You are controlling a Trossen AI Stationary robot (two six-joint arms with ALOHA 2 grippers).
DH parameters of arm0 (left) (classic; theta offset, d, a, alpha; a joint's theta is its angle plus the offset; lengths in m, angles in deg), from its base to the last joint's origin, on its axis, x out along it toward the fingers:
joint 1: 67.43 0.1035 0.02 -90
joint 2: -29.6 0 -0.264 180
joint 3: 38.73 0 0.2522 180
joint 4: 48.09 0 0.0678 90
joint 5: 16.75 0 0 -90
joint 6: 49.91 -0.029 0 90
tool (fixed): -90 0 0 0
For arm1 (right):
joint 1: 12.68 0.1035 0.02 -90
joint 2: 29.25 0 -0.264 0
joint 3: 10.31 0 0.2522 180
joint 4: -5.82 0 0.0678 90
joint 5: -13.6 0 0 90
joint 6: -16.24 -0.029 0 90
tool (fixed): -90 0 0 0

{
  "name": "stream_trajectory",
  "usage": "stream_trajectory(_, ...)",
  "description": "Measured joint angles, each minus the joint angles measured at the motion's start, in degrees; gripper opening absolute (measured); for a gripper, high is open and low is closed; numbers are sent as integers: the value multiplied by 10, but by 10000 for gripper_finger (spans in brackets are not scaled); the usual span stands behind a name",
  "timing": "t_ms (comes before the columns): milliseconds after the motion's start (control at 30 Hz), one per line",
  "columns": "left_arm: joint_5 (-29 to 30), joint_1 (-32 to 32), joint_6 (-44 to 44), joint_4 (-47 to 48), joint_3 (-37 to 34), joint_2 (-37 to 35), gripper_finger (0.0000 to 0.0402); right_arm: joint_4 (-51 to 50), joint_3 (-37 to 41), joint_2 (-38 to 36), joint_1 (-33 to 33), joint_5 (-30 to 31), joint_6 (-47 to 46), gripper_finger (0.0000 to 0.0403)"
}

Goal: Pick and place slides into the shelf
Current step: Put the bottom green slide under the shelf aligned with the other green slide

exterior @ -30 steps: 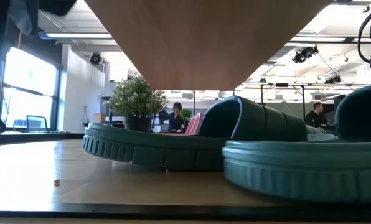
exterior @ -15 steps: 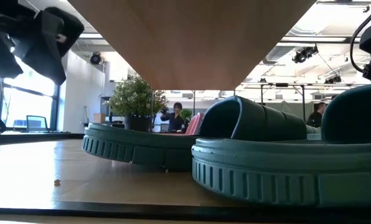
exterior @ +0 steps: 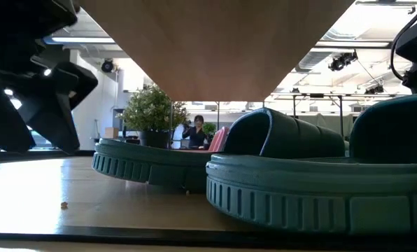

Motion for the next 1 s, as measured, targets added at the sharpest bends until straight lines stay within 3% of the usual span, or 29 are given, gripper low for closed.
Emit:
stream_trajectory(267,-17,23,-5,-73,0,38,175,1,0,0,-1,2,3,8)
stream_trajectory(1000,36,85,-10,-29,0,45,175,15,0,0,-2,18,20,20)
